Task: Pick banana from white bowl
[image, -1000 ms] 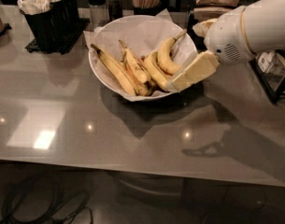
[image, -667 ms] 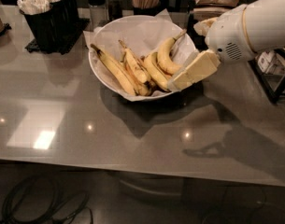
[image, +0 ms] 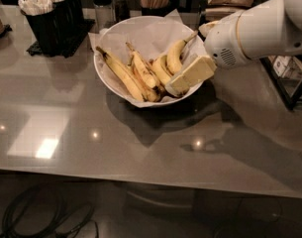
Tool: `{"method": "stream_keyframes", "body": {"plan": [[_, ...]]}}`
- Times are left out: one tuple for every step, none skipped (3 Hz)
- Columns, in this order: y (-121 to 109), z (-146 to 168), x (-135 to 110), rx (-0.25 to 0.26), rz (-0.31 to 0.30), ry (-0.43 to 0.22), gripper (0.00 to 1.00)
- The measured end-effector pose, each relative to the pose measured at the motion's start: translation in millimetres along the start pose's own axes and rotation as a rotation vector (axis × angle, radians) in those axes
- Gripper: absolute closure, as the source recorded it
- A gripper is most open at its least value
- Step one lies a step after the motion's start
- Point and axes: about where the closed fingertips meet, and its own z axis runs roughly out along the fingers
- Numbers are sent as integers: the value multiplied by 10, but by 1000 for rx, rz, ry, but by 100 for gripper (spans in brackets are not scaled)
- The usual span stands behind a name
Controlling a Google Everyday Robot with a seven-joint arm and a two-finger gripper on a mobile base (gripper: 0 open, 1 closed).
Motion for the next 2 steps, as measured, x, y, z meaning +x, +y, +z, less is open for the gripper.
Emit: {"method": "stream_keyframes", "body": {"plan": [[-12,7,-16,6,-3,-3,0],[-12,7,-17,6,-3,-3,11]]}}
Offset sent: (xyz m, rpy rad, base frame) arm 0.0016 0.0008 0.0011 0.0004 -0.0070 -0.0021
